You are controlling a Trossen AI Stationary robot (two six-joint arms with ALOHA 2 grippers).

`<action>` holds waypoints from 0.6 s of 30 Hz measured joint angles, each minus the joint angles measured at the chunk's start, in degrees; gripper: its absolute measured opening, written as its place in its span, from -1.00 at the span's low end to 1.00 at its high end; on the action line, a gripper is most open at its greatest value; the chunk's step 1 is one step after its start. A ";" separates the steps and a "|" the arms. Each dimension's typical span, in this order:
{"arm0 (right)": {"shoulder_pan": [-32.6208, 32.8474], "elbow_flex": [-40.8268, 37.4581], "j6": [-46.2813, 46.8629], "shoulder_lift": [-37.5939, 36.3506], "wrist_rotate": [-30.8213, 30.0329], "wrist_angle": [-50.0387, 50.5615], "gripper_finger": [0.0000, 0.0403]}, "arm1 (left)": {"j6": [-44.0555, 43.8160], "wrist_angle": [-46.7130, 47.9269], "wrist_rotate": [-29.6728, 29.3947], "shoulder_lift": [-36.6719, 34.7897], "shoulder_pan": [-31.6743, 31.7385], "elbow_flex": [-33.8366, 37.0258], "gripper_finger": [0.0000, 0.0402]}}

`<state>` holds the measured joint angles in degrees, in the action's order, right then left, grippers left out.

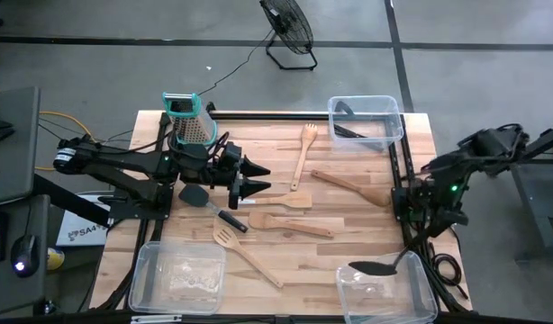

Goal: Pick & Place Kitchen Items
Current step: Put the top black spatula into the bottom right transparent bin

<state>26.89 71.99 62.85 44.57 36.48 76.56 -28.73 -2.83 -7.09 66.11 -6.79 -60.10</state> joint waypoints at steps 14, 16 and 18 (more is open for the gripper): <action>11.56 -0.04 -0.07 13.18 -2.28 -0.18 -0.67 | -0.01 0.02 0.00 0.00 0.00 0.00 0.13; 12.21 -0.04 -0.11 14.64 -3.29 -0.37 -0.67 | 0.00 0.00 0.00 0.00 0.00 0.00 0.13; 12.67 -0.04 -0.30 15.91 -4.76 -0.57 -0.66 | -0.01 0.02 0.00 0.00 0.00 0.00 0.13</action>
<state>39.56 71.94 62.55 60.48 31.72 75.99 -28.74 -2.81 -7.09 66.11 -6.79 -60.10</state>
